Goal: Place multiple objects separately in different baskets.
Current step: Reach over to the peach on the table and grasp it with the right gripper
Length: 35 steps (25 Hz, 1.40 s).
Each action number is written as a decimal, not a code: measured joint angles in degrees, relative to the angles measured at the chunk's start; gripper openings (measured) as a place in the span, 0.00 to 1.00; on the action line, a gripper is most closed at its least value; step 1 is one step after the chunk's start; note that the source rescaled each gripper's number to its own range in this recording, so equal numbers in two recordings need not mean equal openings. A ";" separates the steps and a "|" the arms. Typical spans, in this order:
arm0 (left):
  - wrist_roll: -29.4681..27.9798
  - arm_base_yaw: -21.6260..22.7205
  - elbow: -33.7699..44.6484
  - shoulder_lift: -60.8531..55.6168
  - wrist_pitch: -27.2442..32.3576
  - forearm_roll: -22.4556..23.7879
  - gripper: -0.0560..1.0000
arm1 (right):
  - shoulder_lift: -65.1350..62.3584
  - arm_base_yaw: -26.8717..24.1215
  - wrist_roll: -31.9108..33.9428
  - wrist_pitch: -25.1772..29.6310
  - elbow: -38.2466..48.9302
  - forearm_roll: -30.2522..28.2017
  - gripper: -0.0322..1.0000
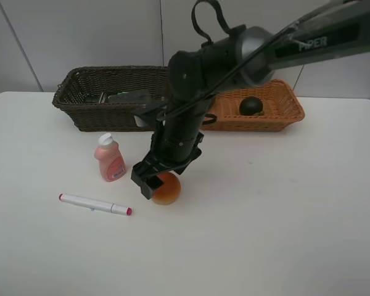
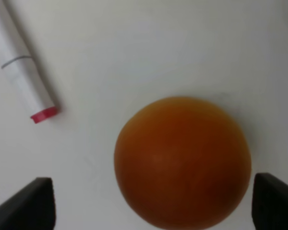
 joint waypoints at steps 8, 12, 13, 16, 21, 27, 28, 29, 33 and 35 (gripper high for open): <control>0.00 0.00 0.00 0.00 0.00 0.00 1.00 | 1.75 0.00 0.14 -1.17 0.00 -0.12 0.93; 0.00 0.00 0.00 0.00 0.00 0.00 1.00 | 1.75 0.00 0.14 -1.24 0.00 -0.06 0.93; 0.00 0.00 0.00 0.00 0.00 0.00 1.00 | 1.75 0.00 0.14 -1.24 0.00 -0.06 0.93; 0.00 0.00 0.00 0.00 0.00 0.00 1.00 | 1.75 0.00 0.19 -1.28 0.00 -0.06 0.93; 0.00 0.00 0.00 0.00 0.00 0.00 1.00 | 1.75 0.00 0.19 -1.47 0.00 -0.52 0.93; 0.00 0.00 0.00 0.00 0.00 0.00 1.00 | 1.75 0.00 0.19 -1.75 0.00 -0.57 0.93; 0.00 0.00 0.00 0.00 0.00 0.00 1.00 | 1.75 0.00 0.19 -1.75 0.00 -0.57 0.93; 0.00 0.00 0.00 0.00 0.00 0.00 1.00 | 1.75 0.00 0.19 -1.75 0.00 -0.57 0.93; 0.00 0.00 0.00 0.00 0.00 0.00 1.00 | 1.75 0.00 0.19 -1.70 0.00 -0.57 0.93; 0.00 0.00 0.00 0.00 0.00 0.00 1.00 | 1.75 0.00 0.19 -1.46 0.00 -0.57 0.93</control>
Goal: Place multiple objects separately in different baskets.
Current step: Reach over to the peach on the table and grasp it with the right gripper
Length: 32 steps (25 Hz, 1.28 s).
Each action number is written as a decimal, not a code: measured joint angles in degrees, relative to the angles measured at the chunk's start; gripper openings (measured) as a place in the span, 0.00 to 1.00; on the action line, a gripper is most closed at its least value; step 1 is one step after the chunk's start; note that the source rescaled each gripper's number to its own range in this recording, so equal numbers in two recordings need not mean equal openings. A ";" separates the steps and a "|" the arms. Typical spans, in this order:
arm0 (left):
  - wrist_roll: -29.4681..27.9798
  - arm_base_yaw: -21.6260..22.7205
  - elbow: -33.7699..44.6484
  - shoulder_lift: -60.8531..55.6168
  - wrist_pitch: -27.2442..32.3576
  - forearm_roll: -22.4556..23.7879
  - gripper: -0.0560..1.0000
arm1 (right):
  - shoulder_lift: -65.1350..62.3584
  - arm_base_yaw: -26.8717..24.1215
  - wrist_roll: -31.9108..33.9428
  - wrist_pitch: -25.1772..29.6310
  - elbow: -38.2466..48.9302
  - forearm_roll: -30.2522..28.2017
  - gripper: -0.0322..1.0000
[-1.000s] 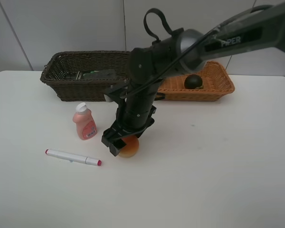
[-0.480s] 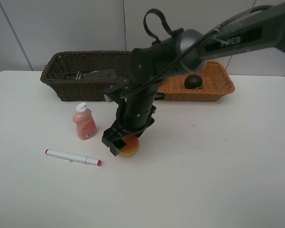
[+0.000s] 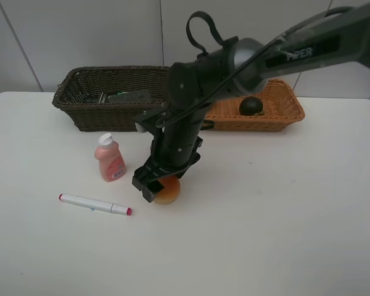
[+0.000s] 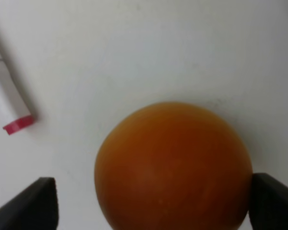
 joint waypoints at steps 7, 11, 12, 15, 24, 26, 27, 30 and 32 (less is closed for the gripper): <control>0.00 0.00 0.00 0.00 0.00 0.00 1.00 | -1.28 0.00 0.75 0.28 0.00 0.05 0.93; 0.00 0.00 0.00 0.00 0.00 0.00 1.00 | -1.43 0.00 0.86 0.77 0.00 0.05 0.93; 0.00 0.00 0.00 0.00 0.00 0.00 1.00 | -1.43 0.00 0.86 0.76 0.00 0.05 0.93; 0.00 0.00 0.00 0.00 0.00 0.00 1.00 | -1.43 0.00 0.86 0.70 0.00 0.05 0.93; 0.00 0.00 0.00 0.00 0.00 0.00 1.00 | 0.93 0.00 0.86 -0.45 0.00 0.17 0.93; 0.00 0.00 0.00 0.00 0.00 0.00 1.00 | 0.93 0.00 0.86 -0.95 0.00 0.23 0.93; 0.00 0.00 0.00 0.00 0.00 0.00 1.00 | 0.93 0.00 0.86 -1.07 0.00 0.23 0.93; 0.00 0.00 0.00 0.00 0.00 0.00 1.00 | 0.93 0.00 0.91 -1.07 0.00 0.23 0.93; 0.00 0.00 0.00 0.00 0.00 0.00 1.00 | 0.93 0.00 0.91 -1.11 0.00 0.23 0.93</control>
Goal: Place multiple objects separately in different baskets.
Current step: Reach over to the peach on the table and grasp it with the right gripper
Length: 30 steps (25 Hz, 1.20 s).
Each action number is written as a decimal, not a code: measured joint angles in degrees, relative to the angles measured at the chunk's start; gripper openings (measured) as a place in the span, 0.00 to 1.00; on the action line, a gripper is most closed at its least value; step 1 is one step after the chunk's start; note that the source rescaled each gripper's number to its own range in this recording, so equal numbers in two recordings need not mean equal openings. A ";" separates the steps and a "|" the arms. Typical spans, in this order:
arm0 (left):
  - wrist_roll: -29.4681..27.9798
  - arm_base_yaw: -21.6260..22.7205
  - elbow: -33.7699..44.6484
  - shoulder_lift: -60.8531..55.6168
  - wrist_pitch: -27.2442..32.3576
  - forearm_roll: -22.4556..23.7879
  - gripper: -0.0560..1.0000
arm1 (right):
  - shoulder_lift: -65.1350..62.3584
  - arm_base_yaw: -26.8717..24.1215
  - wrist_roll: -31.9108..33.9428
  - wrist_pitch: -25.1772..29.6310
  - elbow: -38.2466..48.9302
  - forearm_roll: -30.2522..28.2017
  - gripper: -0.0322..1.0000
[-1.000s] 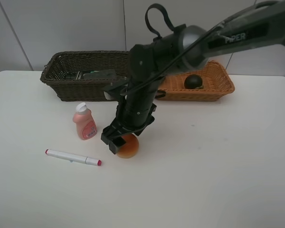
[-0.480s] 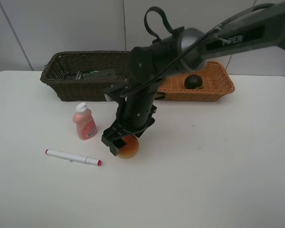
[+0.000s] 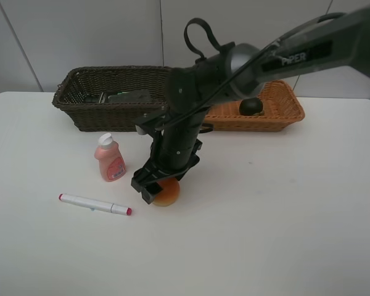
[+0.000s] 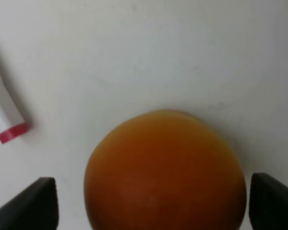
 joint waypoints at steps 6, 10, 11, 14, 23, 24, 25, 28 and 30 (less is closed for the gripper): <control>0.00 0.00 0.00 0.00 0.00 0.00 1.00 | 0.00 0.00 0.04 0.00 0.00 0.20 0.93; 0.00 0.00 0.00 0.00 0.00 0.00 1.00 | 0.00 0.00 0.11 -0.02 0.00 0.20 0.93; 0.00 0.00 0.00 0.00 0.00 0.00 1.00 | 0.00 0.00 0.11 -0.02 0.00 0.20 0.93; 0.00 0.00 0.00 0.00 0.00 0.00 1.00 | 0.00 0.00 0.11 -0.02 0.00 0.20 0.74; 0.00 0.00 0.00 0.00 0.00 0.00 1.00 | 0.00 0.00 0.12 -0.02 0.00 0.20 0.39; 0.00 0.00 0.00 0.00 0.00 0.00 1.00 | 0.00 0.00 0.12 -0.02 0.00 0.20 0.39; 0.00 0.00 0.00 0.00 0.00 0.00 1.00 | 0.00 0.00 0.12 -0.02 0.00 0.20 0.39; 0.00 0.00 0.00 0.00 0.00 0.00 1.00 | 0.00 0.00 0.12 -0.02 0.00 0.20 0.39; 0.00 0.00 0.00 0.00 0.00 0.00 1.00 | 0.00 0.00 0.12 -0.02 0.00 0.20 0.39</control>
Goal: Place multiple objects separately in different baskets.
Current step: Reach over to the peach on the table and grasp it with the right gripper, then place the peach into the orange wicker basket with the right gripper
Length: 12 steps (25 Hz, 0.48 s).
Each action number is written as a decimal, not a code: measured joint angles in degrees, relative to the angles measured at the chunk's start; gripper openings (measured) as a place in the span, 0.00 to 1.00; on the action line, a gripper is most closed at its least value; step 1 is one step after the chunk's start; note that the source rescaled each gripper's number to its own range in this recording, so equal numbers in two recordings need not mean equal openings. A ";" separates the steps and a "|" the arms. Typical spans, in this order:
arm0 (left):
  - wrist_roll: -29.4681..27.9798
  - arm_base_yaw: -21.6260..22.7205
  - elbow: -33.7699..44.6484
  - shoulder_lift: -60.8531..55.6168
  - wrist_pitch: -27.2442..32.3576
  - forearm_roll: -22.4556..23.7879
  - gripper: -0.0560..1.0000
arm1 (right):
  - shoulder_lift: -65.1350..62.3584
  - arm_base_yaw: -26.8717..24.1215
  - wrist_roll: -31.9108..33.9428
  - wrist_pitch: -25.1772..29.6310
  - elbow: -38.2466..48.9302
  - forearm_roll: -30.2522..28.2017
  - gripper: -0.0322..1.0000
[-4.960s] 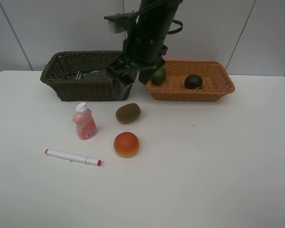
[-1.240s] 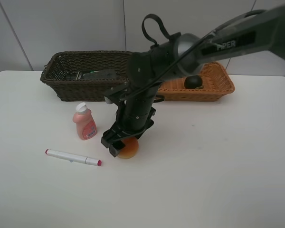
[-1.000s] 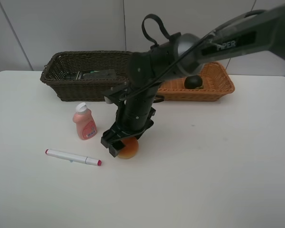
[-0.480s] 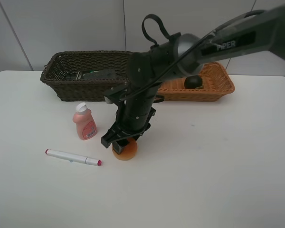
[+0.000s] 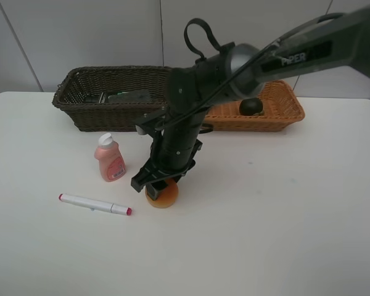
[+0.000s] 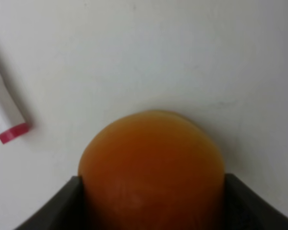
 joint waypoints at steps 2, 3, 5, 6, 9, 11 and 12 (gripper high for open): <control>0.00 0.00 0.00 0.00 0.00 0.00 1.00 | 0.00 0.00 0.00 0.00 0.00 0.00 0.39; 0.00 0.00 0.00 0.00 0.00 0.00 1.00 | 0.00 0.00 0.00 0.06 0.00 0.00 0.39; 0.00 0.00 0.00 0.00 0.00 0.00 1.00 | -0.39 0.00 0.00 0.41 0.00 0.00 0.39; 0.00 0.00 0.00 0.00 0.00 0.00 1.00 | -0.78 0.00 0.00 0.64 0.00 0.00 0.39; 0.00 0.00 0.00 0.00 0.00 0.00 1.00 | -3.21 0.00 0.41 2.72 -1.25 -1.50 0.39; 0.00 0.00 0.00 0.00 0.00 0.00 1.00 | -4.67 -0.11 1.58 4.92 -3.38 -3.56 0.39; 0.00 0.00 0.00 0.00 0.00 0.00 1.00 | -5.34 -0.18 2.06 6.39 -4.40 -4.38 0.39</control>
